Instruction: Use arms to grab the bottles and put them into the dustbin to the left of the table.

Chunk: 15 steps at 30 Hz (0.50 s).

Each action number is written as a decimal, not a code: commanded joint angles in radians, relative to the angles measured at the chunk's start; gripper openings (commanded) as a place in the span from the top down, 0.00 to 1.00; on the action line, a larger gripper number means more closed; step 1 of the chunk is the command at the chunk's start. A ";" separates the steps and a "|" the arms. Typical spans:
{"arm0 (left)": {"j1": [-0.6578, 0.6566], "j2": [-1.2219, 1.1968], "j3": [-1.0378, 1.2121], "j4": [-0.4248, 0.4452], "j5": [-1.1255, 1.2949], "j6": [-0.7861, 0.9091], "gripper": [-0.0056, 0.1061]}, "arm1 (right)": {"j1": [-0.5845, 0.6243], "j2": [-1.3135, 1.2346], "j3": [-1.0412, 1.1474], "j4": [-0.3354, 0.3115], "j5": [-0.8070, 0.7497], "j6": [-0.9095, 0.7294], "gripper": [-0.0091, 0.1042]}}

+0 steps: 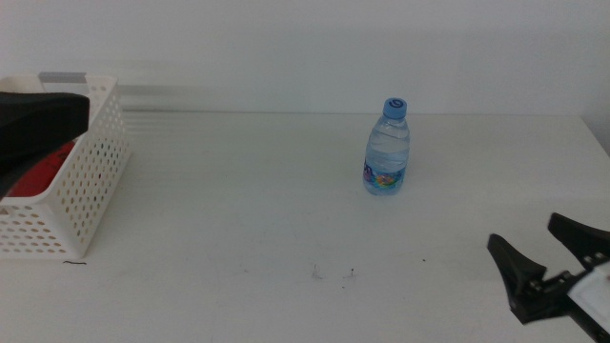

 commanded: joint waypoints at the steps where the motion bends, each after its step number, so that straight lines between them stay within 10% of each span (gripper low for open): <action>1: -0.008 -0.003 0.004 -0.009 -0.013 -0.011 0.11 | 0.003 0.081 -0.022 -0.008 -0.104 -0.013 0.10; 15: -0.008 -0.003 0.004 -0.009 -0.017 -0.011 0.11 | 0.003 0.404 -0.261 -0.081 -0.136 0.083 0.10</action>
